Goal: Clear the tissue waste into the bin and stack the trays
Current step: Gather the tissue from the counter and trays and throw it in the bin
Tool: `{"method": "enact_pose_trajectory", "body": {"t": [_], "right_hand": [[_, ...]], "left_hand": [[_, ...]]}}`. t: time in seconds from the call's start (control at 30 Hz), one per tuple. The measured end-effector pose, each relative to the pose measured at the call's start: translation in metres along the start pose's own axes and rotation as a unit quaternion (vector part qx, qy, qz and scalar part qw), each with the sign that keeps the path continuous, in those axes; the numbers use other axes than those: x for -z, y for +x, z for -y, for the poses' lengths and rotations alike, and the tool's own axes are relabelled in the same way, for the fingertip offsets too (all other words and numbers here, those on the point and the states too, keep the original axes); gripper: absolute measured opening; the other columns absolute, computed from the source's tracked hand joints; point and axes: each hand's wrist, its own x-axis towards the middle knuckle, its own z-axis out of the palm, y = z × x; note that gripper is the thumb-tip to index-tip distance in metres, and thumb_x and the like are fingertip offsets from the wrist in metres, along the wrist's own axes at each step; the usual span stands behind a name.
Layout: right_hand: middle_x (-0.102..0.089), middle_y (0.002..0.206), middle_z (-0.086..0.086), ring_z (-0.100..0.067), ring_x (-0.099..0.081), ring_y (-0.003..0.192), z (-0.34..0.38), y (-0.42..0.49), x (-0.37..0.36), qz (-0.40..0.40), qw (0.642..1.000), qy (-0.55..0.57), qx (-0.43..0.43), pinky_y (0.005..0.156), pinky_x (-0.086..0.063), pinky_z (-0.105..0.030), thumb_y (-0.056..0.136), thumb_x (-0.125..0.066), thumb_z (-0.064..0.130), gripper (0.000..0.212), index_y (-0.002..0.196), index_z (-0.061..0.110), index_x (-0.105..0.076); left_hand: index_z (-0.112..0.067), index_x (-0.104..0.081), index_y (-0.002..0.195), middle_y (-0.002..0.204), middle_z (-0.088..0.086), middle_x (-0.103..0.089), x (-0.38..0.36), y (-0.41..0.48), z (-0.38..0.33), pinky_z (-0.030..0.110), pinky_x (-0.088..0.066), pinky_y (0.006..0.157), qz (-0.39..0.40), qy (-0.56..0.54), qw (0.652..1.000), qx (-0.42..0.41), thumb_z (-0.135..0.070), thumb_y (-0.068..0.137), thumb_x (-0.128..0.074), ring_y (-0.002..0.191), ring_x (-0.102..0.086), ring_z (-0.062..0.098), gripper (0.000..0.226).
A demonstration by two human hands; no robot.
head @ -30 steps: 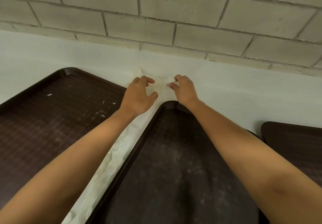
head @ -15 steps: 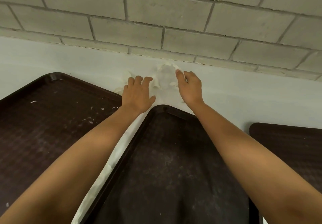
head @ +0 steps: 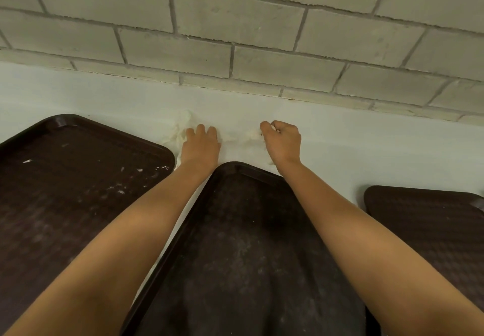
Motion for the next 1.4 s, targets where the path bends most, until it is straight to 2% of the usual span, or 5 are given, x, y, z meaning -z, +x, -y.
{"method": "enact_pose_trajectory", "body": {"t": [0.23, 0.37, 0.73, 1.1, 1.4], "right_hand": [[-0.029, 0.054, 0.0, -0.014, -0.031, 0.054, 0.001, -0.002, 0.0, 0.002, 1.0, -0.024, -0.005, 0.051, -0.049, -0.044, 0.08, -0.057, 0.015, 0.033, 0.053, 0.011, -0.038], [-0.028, 0.053, 0.001, -0.013, -0.027, 0.051, -0.001, -0.004, -0.001, 0.012, 1.0, -0.016, 0.007, 0.053, -0.031, -0.026, 0.081, -0.057, 0.013, 0.042, 0.048, 0.015, -0.031], [-0.028, 0.056, -0.003, -0.015, -0.026, 0.054, -0.006, -0.008, 0.003, 0.025, 0.999, -0.025, -0.006, 0.054, -0.027, -0.026, 0.081, -0.057, 0.015, 0.041, 0.05, 0.014, -0.03], [-0.04, 0.064, -0.012, -0.02, -0.036, 0.06, 0.001, -0.018, 0.007, 0.039, 0.999, -0.023, -0.012, 0.056, -0.031, -0.026, 0.082, -0.056, 0.016, 0.032, 0.056, 0.008, -0.04], [-0.06, 0.072, -0.024, 0.003, -0.056, 0.044, 0.015, -0.037, 0.019, 0.053, 0.998, -0.015, 0.005, 0.051, -0.035, -0.018, 0.084, -0.055, 0.017, 0.037, 0.051, 0.014, -0.039]], "left_hand": [[-0.015, -0.04, 0.125, 0.125, 0.011, -0.042, 0.003, -0.006, 0.005, 0.038, -0.039, 0.089, -0.122, 0.036, 0.992, 0.01, -0.038, 0.093, -0.048, 0.11, -0.042, 0.028, 0.041], [-0.022, -0.033, 0.133, 0.131, 0.01, -0.038, -0.002, -0.005, 0.005, 0.04, -0.039, 0.089, -0.095, 0.031, 0.994, 0.037, -0.043, 0.095, -0.041, 0.115, -0.04, 0.029, 0.044], [0.002, -0.034, 0.128, 0.126, 0.016, -0.038, 0.001, -0.004, 0.004, 0.033, -0.046, 0.085, -0.049, 0.047, 0.998, -0.018, 0.007, 0.083, -0.053, 0.112, -0.043, 0.03, 0.049], [-0.002, -0.046, 0.116, 0.078, 0.012, -0.054, 0.044, -0.01, 0.01, 0.033, -0.039, 0.059, -0.152, -0.278, 0.948, -0.01, -0.015, 0.099, -0.041, 0.066, -0.05, 0.022, 0.021], [-0.013, -0.04, 0.051, 0.048, -0.001, -0.033, 0.074, -0.034, 0.004, 0.008, -0.027, 0.04, -0.175, -0.442, 0.876, 0.078, -0.012, 0.081, -0.059, 0.041, -0.03, 0.011, 0.036]]}}
